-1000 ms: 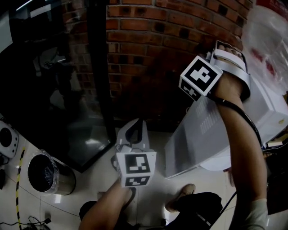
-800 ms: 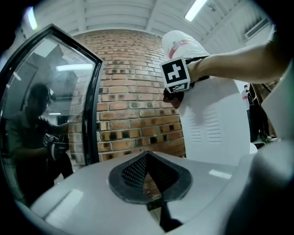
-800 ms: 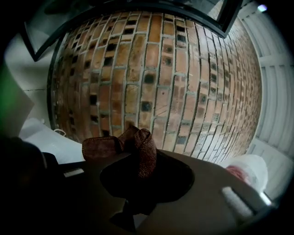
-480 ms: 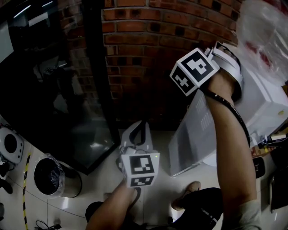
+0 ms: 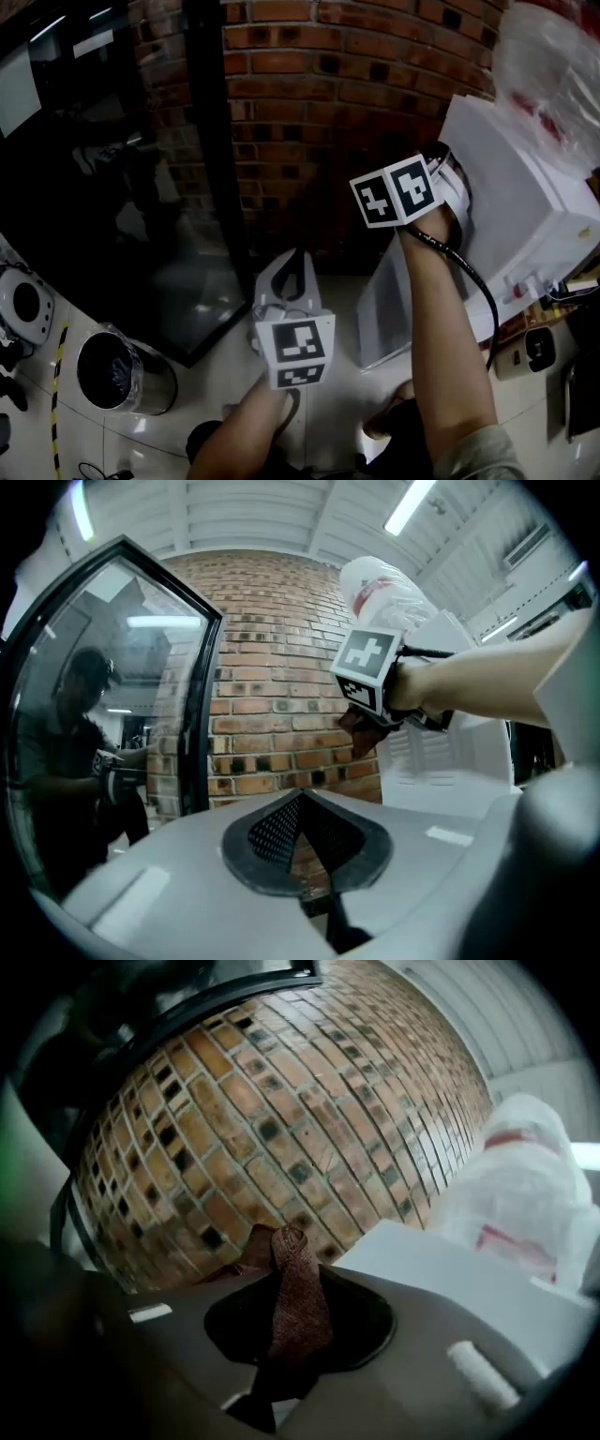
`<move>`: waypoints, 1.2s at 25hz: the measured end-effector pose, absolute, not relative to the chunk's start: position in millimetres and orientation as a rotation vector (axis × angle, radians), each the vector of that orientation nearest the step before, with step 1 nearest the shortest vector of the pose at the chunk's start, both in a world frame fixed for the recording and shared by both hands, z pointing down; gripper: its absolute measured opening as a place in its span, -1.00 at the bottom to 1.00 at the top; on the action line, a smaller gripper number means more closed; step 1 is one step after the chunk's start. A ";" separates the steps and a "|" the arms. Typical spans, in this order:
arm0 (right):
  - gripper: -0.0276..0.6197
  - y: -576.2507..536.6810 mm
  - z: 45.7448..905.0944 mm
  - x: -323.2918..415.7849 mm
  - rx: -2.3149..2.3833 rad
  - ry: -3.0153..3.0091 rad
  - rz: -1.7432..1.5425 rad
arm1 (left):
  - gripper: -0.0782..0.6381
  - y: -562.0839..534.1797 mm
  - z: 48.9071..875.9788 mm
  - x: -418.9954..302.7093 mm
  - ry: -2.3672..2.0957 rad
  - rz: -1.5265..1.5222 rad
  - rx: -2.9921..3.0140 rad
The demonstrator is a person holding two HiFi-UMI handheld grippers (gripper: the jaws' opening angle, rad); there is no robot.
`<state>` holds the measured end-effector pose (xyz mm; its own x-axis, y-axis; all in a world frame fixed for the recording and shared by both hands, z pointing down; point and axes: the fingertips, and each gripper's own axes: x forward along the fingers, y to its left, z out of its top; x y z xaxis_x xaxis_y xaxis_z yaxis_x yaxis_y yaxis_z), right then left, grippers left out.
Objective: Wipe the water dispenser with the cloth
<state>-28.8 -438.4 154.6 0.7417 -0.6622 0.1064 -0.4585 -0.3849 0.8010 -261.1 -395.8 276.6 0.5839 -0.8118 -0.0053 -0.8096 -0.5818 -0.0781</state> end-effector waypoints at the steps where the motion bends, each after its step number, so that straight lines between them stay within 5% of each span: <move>1: -0.66 -436.3 158.5 -29.3 2.095 -0.865 -0.282 | -0.78 -398.3 277.3 -263.4 1.410 -0.048 -2.725; 30: -0.66 -391.9 392.3 -7.5 2.720 -1.076 0.293 | -0.78 -414.8 313.0 -259.7 1.431 -0.217 -2.687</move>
